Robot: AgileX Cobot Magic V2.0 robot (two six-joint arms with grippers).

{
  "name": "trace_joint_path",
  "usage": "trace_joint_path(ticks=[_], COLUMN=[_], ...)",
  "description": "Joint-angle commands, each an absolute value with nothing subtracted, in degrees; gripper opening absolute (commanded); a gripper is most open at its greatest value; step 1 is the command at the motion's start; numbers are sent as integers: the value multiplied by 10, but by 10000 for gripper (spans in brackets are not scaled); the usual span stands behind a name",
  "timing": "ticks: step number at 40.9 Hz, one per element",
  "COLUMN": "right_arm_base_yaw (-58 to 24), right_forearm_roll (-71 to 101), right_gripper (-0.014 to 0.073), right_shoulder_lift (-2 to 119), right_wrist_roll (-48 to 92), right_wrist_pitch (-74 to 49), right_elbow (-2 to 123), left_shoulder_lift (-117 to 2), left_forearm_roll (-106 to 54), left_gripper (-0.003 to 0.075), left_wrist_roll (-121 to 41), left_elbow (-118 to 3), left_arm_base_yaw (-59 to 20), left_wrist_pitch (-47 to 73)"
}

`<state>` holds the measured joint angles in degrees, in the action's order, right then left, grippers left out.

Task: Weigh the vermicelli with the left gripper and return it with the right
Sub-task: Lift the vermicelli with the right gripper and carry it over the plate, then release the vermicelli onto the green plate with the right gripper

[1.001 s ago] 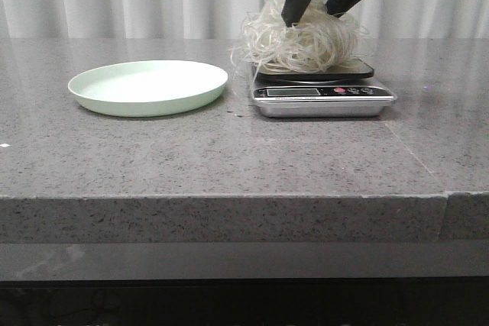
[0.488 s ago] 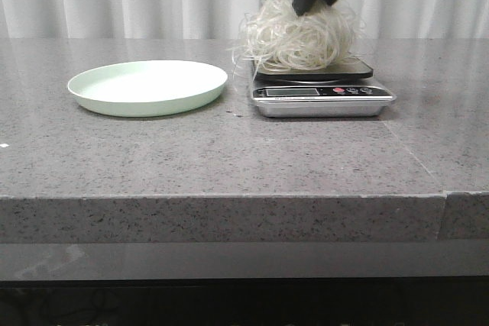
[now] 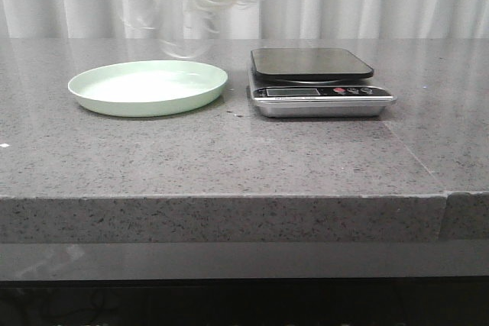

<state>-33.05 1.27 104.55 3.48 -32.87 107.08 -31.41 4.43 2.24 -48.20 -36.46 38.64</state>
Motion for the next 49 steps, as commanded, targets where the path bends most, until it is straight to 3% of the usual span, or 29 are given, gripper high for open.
trace_joint_path(ticks=[1, 20, 31, 49], right_arm_base_yaw=[-351, -393, -390, -351], right_forearm_roll=[14, 14, 14, 14], right_gripper=[160, 172, 463, 462], right_shoulder_lift=[1029, 1129, 1124, 935], right_wrist_roll=[39, 39, 39, 30], right_wrist_pitch=[-242, -242, -283, -390], right_elbow=[1095, 1095, 1101, 1042], left_shoulder_lift=[-315, -315, -315, -315], left_forearm_roll=[45, 45, 45, 45], left_gripper=[439, 439, 439, 439], left_wrist_roll=[28, 28, 28, 28], left_elbow=[-497, -497, -497, -497], left_arm_base_yaw=[-363, -363, -363, -363], left_wrist_pitch=[343, 343, 343, 343])
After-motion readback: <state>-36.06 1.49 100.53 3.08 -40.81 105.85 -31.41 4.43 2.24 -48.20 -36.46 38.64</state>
